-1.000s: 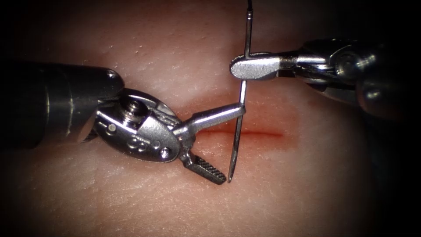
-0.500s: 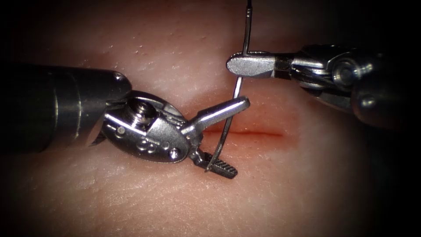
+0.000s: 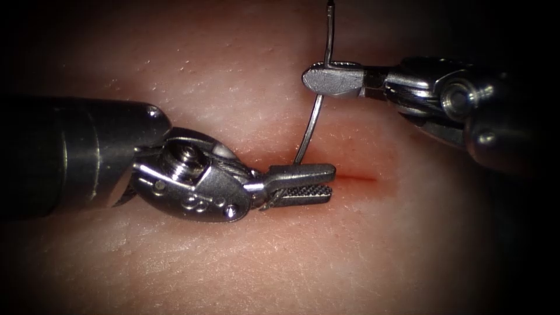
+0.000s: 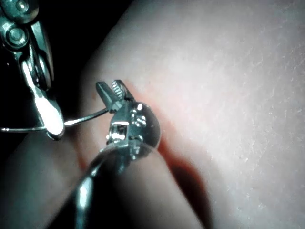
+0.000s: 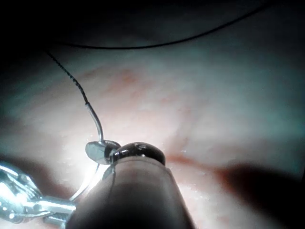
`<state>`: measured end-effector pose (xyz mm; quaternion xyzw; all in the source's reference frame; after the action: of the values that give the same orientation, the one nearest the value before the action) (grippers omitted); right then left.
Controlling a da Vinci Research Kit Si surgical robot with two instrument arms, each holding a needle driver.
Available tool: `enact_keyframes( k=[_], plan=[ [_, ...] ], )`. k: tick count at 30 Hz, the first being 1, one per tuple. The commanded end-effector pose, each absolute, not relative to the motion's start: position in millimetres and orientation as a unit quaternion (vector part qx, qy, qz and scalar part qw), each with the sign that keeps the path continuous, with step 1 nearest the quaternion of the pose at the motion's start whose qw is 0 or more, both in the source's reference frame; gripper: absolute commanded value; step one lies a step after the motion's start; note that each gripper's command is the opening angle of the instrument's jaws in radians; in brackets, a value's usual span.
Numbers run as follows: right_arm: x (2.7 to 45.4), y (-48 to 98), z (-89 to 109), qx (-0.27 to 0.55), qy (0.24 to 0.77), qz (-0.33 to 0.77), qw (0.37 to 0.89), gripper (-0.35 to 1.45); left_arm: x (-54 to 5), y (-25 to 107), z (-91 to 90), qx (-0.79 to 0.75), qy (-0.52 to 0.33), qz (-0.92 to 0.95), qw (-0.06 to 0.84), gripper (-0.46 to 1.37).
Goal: Wound Closure
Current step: Pass the needle back to the left to readjust grip, then pass the needle from the left to the right gripper
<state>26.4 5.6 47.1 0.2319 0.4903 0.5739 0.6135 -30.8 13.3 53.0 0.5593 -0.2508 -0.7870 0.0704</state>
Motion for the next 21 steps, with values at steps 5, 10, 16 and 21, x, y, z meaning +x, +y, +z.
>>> enact_keyframes(
  k=[5, 10, 16, 21],
  plan=[
    [26.3, 5.6, 47.1, 0.232, 0.489, 0.574, 0.614, 0.26, -30.3, 13.5, 52.9, 0.556, -0.254, -0.787, 0.088, -0.35],
    [26.3, 5.7, 47.2, 0.231, 0.489, 0.574, 0.614, 0.99, -29.9, 13.5, 52.6, 0.554, -0.262, -0.785, 0.094, -0.35],
    [26.3, 5.4, 47.5, 0.240, 0.485, 0.585, 0.604, 1.13, -29.9, 13.3, 52.4, 0.553, -0.274, -0.781, 0.096, -0.35],
    [26.2, 5.2, 47.8, 0.244, 0.475, 0.597, 0.598, 1.11, -30.2, 12.8, 52.4, 0.552, -0.272, -0.783, 0.089, -0.35]
  ],
)
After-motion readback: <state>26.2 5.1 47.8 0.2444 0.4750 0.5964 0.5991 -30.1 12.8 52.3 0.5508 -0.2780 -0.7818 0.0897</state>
